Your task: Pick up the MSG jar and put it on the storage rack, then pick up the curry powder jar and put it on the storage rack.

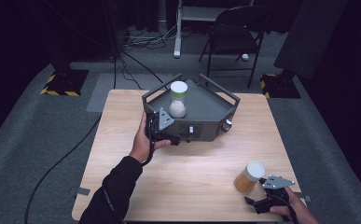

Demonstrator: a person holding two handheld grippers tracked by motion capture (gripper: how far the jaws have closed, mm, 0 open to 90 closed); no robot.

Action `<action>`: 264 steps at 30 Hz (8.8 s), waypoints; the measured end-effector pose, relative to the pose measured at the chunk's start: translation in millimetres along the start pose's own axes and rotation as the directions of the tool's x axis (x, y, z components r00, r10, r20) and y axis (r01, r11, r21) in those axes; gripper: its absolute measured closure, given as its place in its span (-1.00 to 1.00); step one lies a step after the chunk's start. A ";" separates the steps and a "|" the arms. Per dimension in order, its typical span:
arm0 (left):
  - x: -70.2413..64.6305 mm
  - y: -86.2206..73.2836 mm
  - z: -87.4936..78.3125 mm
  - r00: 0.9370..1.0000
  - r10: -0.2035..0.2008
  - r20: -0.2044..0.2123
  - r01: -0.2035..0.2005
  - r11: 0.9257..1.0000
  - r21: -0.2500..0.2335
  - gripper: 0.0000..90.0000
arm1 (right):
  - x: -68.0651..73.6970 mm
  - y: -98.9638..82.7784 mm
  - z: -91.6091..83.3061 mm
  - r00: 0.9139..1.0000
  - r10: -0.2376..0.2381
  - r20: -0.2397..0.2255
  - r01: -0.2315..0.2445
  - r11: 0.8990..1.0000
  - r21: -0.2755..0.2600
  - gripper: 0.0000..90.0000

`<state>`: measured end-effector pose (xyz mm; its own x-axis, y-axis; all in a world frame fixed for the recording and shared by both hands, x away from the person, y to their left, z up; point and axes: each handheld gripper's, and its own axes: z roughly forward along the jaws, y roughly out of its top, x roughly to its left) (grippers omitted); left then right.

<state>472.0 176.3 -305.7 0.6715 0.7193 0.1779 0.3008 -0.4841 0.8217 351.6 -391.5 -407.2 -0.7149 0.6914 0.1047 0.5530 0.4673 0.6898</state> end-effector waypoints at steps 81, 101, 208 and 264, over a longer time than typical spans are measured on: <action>2.7 -85.5 -46.1 0.995 -0.027 0.093 -0.008 0.934 0.358 -0.98 | 1.0 0.0 -0.2 1.000 0.004 0.003 -0.004 1.000 0.001 -1.00; 26.4 -107.5 -45.6 0.983 -0.142 0.118 0.088 0.923 0.375 -0.99 | 1.0 0.0 -0.2 1.000 0.004 0.003 -0.004 1.000 0.001 -1.00; 31.7 -117.0 -48.1 0.978 -0.161 0.131 0.107 0.931 0.350 -0.99 | 41.2 -11.1 -3.2 0.978 0.185 0.093 -0.134 0.910 -0.393 -0.25; 31.7 -117.0 -48.1 0.978 -0.162 0.131 0.107 0.931 0.350 -0.99 | 49.2 79.9 -4.4 0.932 0.255 0.257 -0.116 0.882 -0.456 -0.23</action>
<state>425.5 279.7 -370.2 0.6969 0.7166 -0.0297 0.5887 -0.5479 0.5943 358.8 -322.6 -343.8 -0.4153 0.9052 0.0900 0.3758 0.0806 0.9232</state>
